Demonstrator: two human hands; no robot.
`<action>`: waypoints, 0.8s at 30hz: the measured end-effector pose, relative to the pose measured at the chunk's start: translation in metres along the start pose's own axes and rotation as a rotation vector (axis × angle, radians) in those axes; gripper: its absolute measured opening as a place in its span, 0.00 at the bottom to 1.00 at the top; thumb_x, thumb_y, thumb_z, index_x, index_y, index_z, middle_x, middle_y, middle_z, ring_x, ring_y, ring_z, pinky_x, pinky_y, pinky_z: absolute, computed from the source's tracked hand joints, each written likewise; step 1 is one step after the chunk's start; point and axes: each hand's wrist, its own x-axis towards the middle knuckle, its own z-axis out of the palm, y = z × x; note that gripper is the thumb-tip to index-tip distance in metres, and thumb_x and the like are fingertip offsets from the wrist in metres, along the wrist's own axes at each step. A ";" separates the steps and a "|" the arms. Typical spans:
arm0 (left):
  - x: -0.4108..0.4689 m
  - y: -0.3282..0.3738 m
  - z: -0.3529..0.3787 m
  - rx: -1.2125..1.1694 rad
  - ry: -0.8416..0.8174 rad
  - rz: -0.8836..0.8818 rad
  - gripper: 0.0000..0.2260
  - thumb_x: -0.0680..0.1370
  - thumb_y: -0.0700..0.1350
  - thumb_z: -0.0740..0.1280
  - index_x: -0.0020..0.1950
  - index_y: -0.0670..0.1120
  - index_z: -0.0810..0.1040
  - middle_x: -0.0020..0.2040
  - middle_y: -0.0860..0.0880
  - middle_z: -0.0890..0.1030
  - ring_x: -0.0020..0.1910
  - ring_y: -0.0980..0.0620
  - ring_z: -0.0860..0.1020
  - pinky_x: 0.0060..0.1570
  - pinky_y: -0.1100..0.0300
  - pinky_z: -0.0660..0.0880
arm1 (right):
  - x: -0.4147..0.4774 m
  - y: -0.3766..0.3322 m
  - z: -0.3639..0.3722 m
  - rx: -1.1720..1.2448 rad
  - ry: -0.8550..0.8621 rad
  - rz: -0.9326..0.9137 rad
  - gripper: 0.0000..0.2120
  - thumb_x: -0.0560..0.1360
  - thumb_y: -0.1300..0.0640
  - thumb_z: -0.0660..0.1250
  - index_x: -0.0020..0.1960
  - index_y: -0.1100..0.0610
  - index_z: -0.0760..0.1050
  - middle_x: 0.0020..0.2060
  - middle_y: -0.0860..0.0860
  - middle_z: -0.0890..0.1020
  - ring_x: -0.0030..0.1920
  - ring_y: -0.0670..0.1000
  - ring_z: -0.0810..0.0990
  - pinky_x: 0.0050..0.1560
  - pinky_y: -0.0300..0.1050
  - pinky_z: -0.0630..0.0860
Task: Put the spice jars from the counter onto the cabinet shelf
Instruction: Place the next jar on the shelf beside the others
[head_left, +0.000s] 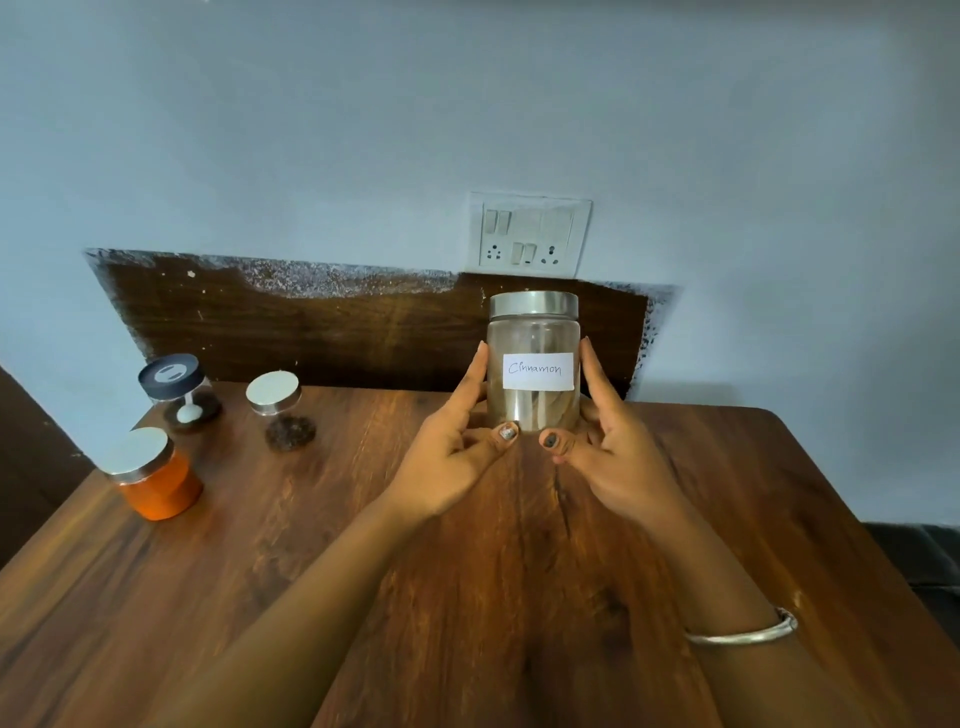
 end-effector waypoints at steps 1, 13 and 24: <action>0.005 0.004 0.001 0.021 0.005 0.031 0.35 0.76 0.46 0.64 0.75 0.53 0.45 0.65 0.61 0.69 0.56 0.62 0.76 0.51 0.69 0.74 | 0.003 -0.004 -0.006 -0.021 0.001 -0.013 0.44 0.67 0.46 0.69 0.72 0.36 0.43 0.69 0.42 0.68 0.63 0.35 0.71 0.60 0.31 0.71; 0.130 0.113 -0.015 0.220 0.148 0.416 0.31 0.73 0.53 0.66 0.69 0.67 0.51 0.60 0.71 0.67 0.52 0.74 0.74 0.46 0.81 0.69 | 0.080 -0.095 -0.096 -0.180 0.320 -0.342 0.45 0.68 0.57 0.73 0.66 0.25 0.48 0.63 0.36 0.67 0.55 0.36 0.74 0.48 0.23 0.72; 0.269 0.229 -0.054 0.410 0.341 0.764 0.36 0.75 0.40 0.68 0.74 0.55 0.50 0.56 0.47 0.73 0.57 0.50 0.76 0.58 0.61 0.74 | 0.187 -0.215 -0.172 -0.327 0.606 -0.698 0.45 0.69 0.55 0.74 0.73 0.36 0.48 0.61 0.51 0.75 0.53 0.43 0.77 0.46 0.29 0.75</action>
